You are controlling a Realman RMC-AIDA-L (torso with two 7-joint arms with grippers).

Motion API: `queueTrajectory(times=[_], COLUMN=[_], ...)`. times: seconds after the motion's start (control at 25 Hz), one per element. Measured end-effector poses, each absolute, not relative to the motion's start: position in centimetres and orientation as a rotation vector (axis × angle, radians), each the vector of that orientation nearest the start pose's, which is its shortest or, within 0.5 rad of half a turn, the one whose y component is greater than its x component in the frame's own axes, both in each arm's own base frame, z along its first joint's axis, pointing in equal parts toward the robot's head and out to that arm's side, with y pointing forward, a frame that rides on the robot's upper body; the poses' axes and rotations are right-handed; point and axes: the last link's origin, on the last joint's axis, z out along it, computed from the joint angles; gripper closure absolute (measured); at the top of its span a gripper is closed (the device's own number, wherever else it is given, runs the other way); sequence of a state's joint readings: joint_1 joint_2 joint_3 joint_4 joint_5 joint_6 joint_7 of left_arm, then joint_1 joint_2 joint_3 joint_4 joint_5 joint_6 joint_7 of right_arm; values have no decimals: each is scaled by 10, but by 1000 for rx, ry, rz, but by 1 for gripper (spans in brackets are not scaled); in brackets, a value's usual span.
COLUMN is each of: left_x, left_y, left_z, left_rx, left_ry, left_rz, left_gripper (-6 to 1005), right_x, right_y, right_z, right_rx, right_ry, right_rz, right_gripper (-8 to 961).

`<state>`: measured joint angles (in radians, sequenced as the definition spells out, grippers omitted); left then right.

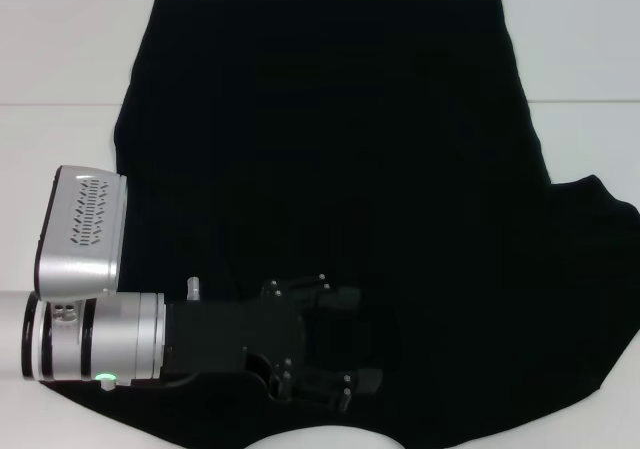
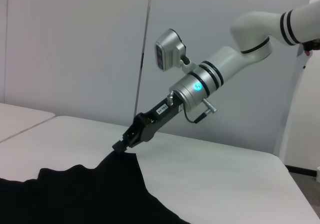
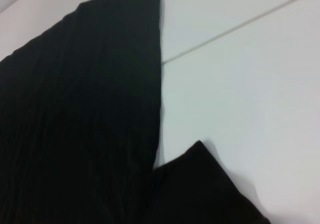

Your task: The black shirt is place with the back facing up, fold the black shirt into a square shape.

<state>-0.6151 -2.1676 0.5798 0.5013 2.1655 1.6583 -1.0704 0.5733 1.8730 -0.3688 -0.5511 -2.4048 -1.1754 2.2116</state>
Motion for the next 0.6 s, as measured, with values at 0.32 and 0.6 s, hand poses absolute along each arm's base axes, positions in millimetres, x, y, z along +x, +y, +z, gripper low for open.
queueTrajectory(times=[0.32, 0.6], left_x=[-229, -229], left_y=[302, 302], left_z=[-59, -59], left_rx=[-2936, -2935], left_ry=[-308, -307], left_rz=[-835, -834], left_gripper=[51, 50], right_x=[365, 342], right_y=[377, 389], right_z=[97, 90], right_rx=[-1871, -1955], right_ry=[1635, 1595], right_rz=[436, 502], right_gripper=[948, 947])
